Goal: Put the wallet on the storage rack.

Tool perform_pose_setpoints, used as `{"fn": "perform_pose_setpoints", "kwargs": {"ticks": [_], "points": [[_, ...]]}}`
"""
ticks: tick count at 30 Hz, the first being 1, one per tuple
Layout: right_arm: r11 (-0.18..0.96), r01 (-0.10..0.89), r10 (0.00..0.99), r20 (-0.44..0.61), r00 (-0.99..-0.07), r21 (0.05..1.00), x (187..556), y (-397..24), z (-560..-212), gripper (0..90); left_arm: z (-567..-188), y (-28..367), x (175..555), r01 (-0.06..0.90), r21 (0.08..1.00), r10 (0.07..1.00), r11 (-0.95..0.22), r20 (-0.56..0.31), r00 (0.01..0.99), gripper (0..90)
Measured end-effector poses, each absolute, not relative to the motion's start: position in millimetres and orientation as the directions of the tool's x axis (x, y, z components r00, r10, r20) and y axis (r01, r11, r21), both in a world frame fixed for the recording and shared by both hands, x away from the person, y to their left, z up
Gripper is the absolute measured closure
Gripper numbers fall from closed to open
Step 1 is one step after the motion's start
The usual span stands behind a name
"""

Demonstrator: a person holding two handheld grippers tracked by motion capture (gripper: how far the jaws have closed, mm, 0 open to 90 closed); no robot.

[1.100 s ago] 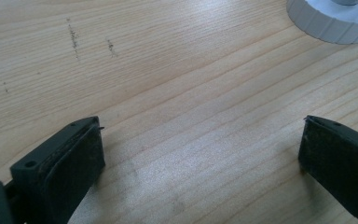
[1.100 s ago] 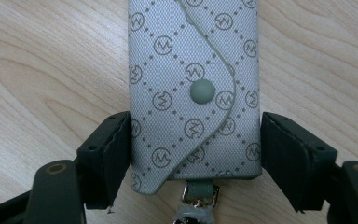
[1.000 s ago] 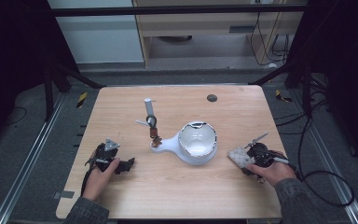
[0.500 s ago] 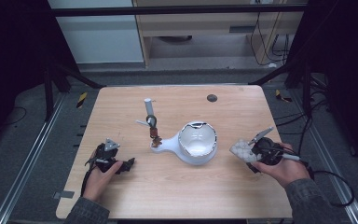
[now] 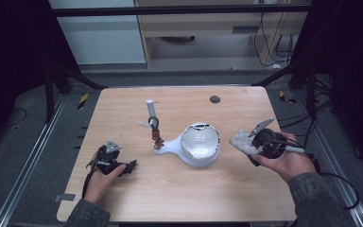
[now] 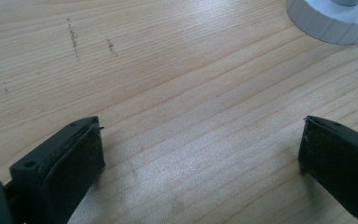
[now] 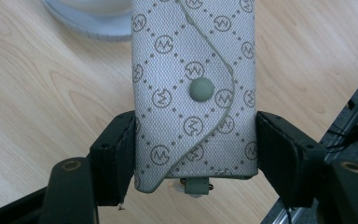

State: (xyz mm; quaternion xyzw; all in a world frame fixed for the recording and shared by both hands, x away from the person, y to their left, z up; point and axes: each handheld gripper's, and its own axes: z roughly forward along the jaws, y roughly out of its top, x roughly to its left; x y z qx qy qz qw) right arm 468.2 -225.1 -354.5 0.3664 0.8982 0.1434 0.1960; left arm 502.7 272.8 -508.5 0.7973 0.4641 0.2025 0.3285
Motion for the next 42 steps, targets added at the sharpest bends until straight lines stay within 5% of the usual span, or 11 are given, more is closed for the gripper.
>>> {"fn": "perform_pose_setpoints", "kwargs": {"ticks": [13,42], "points": [[0.711,0.567,0.698,-0.318,-0.642,0.416,460,-192,-331,32.4,-509,273,502,0.608,0.714,0.876,-0.347,0.015,0.483,0.0],[0.846,0.47,0.533,-0.454,-0.714,0.253,477,-125,-319,32.3,-508,274,507,0.608,0.711,0.873,-0.353,0.017,0.488,0.0]]}}
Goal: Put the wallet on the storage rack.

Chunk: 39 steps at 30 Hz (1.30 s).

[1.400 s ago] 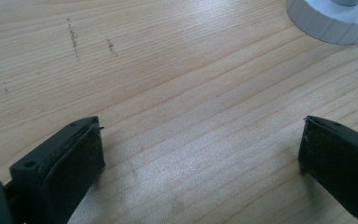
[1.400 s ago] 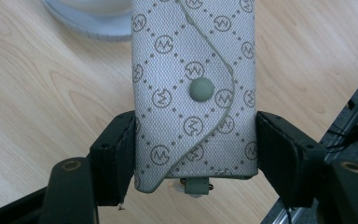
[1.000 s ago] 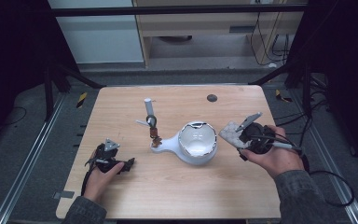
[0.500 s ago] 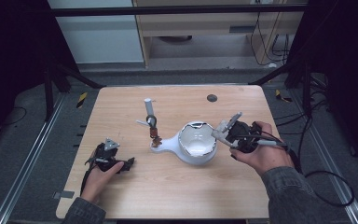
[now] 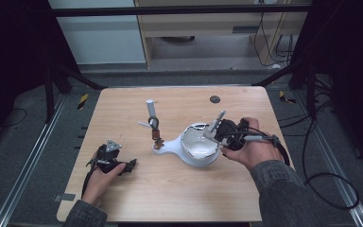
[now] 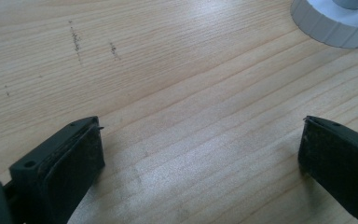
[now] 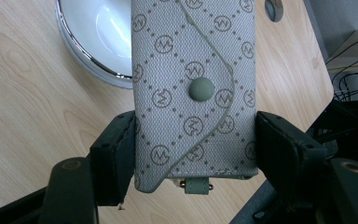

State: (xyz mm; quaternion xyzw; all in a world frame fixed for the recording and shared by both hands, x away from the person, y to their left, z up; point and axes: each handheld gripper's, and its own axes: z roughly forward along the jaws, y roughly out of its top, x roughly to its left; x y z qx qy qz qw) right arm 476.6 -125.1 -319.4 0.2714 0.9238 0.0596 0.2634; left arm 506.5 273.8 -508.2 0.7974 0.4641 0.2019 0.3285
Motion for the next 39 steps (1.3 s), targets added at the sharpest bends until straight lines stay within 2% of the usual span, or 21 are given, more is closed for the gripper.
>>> {"fn": "perform_pose_setpoints", "kwargs": {"ticks": [24,39], "points": [[0.855,0.458,0.518,-0.424,-0.742,0.244,480,-107,-333,32.3,-508,274,507,0.607,0.713,0.873,-0.351,0.015,0.488,0.0],[0.879,0.436,0.476,-0.413,-0.776,0.194,478,-92,-352,32.3,-508,274,507,0.606,0.713,0.872,-0.352,0.015,0.489,0.0]]}}
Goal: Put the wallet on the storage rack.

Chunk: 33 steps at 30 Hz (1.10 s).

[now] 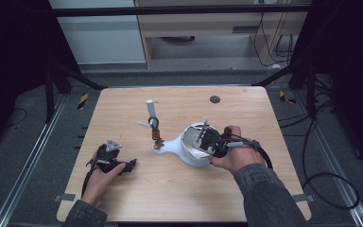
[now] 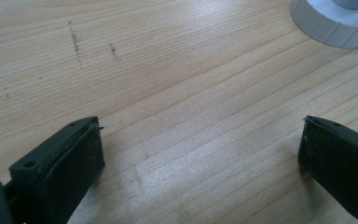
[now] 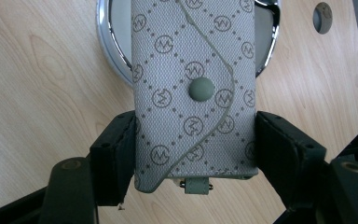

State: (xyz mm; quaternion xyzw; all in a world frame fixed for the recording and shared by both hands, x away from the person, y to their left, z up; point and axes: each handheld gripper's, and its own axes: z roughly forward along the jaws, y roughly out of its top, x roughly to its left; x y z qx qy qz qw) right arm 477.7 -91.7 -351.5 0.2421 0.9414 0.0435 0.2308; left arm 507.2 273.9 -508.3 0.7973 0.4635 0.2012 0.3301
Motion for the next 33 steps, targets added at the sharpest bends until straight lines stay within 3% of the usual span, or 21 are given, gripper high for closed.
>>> {"fn": "perform_pose_setpoints", "kwargs": {"ticks": [33], "points": [[0.878,0.457,0.473,-0.395,-0.788,0.139,493,-78,-367,32.3,-508,274,507,0.606,0.713,0.872,-0.353,0.015,0.49,0.0]]}}
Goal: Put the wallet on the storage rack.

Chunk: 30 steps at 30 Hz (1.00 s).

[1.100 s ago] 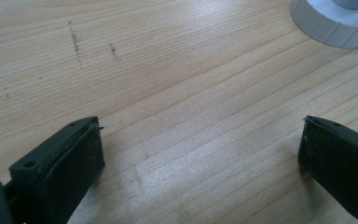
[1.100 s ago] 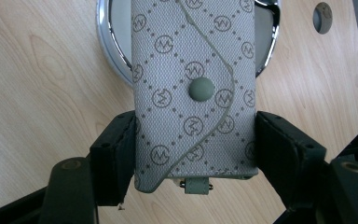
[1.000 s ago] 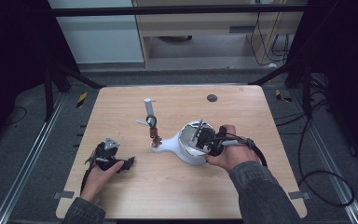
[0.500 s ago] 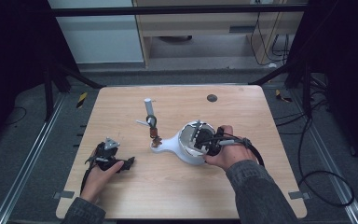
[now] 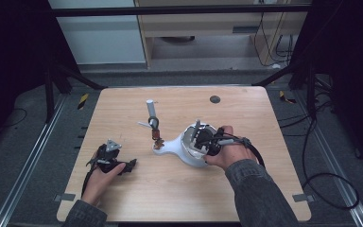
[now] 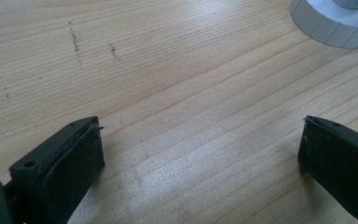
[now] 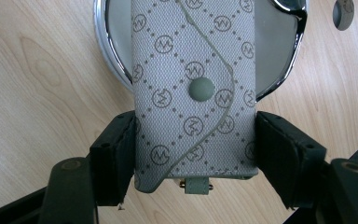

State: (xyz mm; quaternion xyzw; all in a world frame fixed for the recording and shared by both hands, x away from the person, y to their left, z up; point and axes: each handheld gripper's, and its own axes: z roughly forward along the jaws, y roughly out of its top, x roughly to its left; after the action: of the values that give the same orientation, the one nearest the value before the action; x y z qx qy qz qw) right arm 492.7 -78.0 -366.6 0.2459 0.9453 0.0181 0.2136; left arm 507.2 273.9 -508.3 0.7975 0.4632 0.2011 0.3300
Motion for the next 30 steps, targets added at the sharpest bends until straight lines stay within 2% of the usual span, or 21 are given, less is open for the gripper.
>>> {"fn": "perform_pose_setpoints", "kwargs": {"ticks": [30], "points": [[0.873,0.474,0.477,-0.392,-0.787,0.113,508,-69,-376,32.2,-508,274,507,0.605,0.713,0.87,-0.355,0.015,0.492,0.0]]}}
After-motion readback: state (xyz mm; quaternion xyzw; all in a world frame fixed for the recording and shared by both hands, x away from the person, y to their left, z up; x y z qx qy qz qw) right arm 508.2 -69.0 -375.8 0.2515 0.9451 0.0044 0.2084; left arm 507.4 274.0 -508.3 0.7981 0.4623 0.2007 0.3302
